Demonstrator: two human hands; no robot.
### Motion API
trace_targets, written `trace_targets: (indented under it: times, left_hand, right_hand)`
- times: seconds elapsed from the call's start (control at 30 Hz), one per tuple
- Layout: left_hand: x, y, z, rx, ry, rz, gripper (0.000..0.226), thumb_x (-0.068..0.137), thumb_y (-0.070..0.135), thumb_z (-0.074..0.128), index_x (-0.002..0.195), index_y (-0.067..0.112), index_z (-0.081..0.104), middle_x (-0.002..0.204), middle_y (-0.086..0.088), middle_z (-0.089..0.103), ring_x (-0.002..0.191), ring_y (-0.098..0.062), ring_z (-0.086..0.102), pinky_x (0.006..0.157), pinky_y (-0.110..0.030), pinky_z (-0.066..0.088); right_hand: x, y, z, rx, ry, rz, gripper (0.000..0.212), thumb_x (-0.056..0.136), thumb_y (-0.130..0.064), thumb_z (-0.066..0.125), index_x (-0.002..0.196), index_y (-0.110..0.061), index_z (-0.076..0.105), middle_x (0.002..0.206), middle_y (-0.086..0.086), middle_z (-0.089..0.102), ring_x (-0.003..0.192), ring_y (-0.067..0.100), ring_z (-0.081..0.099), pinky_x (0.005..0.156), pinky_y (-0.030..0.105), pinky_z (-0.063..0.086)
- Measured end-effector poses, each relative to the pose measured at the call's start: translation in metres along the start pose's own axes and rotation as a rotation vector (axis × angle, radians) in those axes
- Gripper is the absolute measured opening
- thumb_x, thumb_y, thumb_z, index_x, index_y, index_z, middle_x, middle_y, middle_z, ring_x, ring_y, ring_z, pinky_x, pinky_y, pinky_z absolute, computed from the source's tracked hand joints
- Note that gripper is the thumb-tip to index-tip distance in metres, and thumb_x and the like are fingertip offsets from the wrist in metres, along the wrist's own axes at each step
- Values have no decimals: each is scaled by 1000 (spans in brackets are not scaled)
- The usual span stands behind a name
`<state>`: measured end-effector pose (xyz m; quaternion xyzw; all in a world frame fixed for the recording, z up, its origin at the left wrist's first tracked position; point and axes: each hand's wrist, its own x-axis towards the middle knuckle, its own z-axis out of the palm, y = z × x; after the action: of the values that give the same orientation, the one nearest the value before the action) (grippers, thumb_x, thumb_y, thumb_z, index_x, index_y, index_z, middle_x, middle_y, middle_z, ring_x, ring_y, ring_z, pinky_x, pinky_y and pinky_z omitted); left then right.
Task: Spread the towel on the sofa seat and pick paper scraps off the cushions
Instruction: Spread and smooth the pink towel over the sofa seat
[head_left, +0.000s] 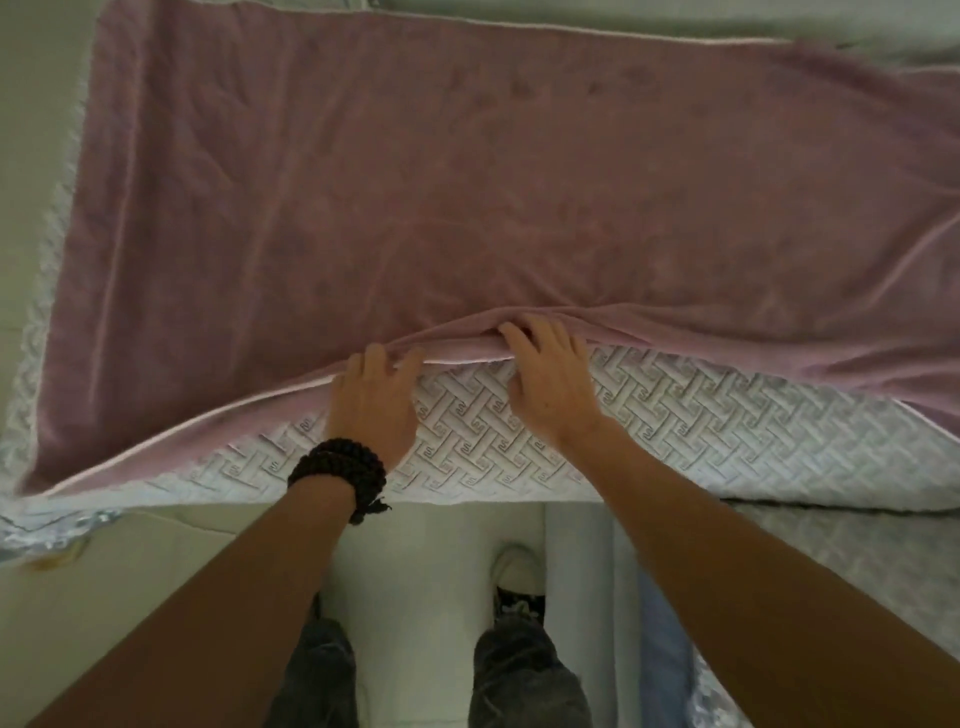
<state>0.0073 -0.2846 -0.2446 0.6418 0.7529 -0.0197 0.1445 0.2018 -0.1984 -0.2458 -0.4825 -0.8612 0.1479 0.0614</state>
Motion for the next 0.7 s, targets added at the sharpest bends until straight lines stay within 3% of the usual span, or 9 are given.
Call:
trace_targets:
  times: [0.13,0.3,0.43,0.57,0.7]
  left_hand:
    - [17,-2,0,111,19,-5,43,79,21,68,119,21,52,100,-10,56,90,-32,54,78,-48,51]
    - [24,-4,0,138,117,-139,33,82,28,67,112,20,58,105,-11,58,96,-34,53,85,-52,43]
    - [12,-9,-3,51,149,-44,6,84,22,63,87,19,58,83,0,60,81,-26,57,87,-48,40]
    - [-24,-14,6,-86,-139,134,5,91,16,55,92,17,51,84,2,54,68,-18,54,62,-30,46]
    - [-65,-16,23,-69,-322,153,29,88,5,49,114,17,53,106,-3,55,76,-28,61,66,-37,52]
  right_hand:
    - [20,13,6,-57,-180,-60,50,84,-20,61,133,-18,51,140,4,49,132,25,42,112,48,28]
    - [18,17,13,-119,7,-95,22,91,-27,55,109,-21,66,112,3,61,108,26,54,93,46,38]
    - [1,15,12,-37,59,-171,26,97,-27,48,110,-12,64,99,6,67,90,26,61,84,43,46]
    - [-40,12,11,57,-168,-244,31,92,-28,47,112,-9,61,95,7,65,78,23,63,68,41,55]
    - [-78,0,19,-72,-356,-218,36,66,-7,75,100,-13,63,89,6,61,74,25,60,64,36,52]
